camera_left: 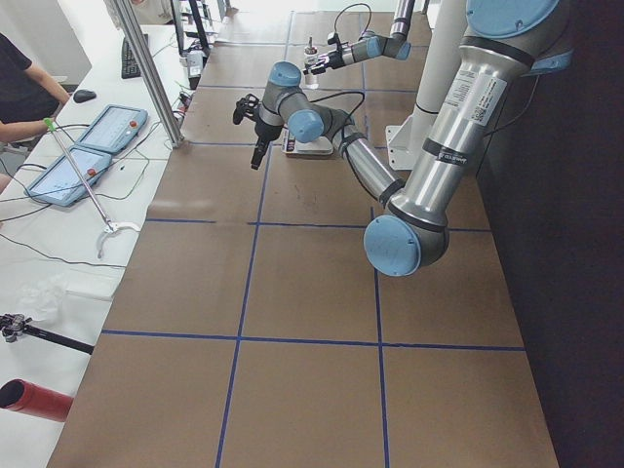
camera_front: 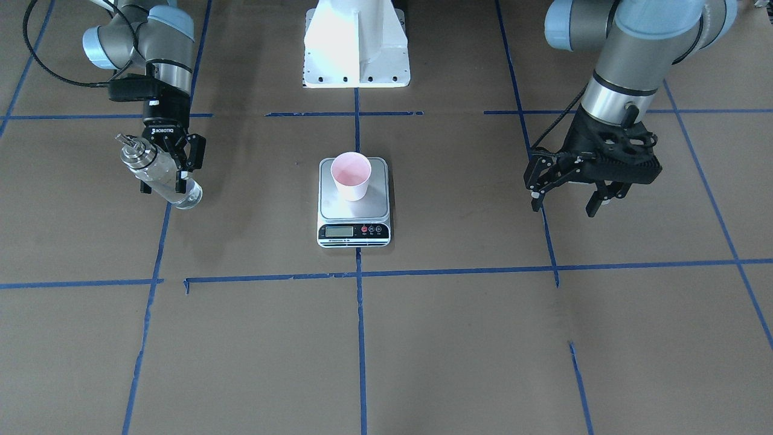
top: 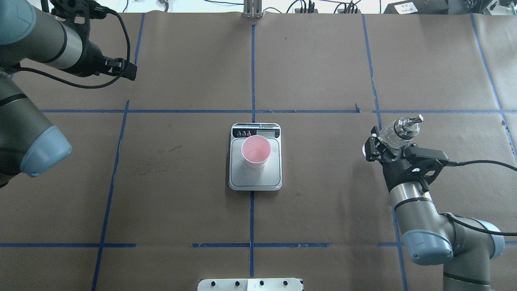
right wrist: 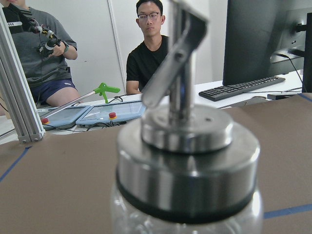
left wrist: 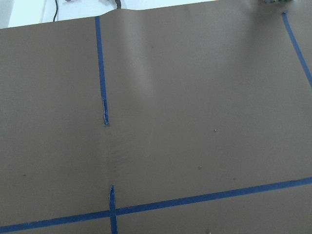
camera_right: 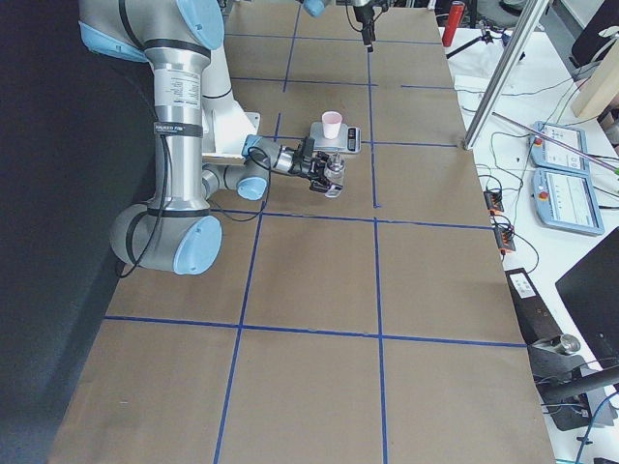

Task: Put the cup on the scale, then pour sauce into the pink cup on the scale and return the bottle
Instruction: 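Carry the bottle back to its spot and lower it with the right gripper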

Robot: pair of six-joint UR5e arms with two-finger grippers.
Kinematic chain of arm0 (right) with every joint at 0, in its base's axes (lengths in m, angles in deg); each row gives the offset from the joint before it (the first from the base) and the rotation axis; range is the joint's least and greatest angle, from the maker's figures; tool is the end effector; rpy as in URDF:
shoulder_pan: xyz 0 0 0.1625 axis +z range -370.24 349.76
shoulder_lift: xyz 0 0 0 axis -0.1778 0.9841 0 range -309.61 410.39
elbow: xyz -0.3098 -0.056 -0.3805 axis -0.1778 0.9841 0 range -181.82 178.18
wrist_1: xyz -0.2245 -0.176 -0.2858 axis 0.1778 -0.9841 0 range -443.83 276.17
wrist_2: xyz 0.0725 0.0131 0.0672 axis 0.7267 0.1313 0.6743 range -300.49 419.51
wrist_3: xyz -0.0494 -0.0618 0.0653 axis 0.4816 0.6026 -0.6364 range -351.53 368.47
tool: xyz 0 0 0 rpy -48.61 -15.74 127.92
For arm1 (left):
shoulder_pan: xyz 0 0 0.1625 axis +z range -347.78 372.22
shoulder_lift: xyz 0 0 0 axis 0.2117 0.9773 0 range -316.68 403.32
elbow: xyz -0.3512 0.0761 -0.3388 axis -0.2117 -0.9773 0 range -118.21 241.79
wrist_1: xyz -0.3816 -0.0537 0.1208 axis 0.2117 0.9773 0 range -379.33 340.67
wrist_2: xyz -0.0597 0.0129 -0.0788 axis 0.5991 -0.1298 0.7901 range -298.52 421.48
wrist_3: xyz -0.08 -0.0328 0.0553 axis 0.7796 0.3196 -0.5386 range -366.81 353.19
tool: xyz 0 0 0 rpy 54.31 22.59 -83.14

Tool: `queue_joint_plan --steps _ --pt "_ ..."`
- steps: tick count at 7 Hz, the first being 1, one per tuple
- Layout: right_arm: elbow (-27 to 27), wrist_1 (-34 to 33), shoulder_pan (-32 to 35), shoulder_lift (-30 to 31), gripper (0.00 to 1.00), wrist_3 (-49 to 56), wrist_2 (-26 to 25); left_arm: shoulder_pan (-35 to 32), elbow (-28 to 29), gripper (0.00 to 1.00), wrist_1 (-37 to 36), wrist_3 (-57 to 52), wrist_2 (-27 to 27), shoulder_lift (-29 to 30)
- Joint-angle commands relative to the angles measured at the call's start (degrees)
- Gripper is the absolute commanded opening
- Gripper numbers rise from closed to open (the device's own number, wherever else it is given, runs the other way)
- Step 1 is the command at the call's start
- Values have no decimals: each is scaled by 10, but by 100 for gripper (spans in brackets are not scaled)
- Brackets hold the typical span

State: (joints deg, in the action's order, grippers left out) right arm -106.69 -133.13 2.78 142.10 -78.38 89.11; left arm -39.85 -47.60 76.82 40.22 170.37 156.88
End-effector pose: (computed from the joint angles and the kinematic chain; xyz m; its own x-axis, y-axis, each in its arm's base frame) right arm -0.3944 -0.3196 0.5187 0.6175 0.1149 0.7781 -0.7626 0.3298 0.5565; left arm 0.2992 -0.5467 0.3437 0.7007 0.1502 -0.6974 0.1617 0.9187 0.3603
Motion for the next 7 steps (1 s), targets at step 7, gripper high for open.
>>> queue_joint_plan --steps 7 --pt "79 58 -3 0 0 4 -31 0 -10 91 -1 2 -1 1"
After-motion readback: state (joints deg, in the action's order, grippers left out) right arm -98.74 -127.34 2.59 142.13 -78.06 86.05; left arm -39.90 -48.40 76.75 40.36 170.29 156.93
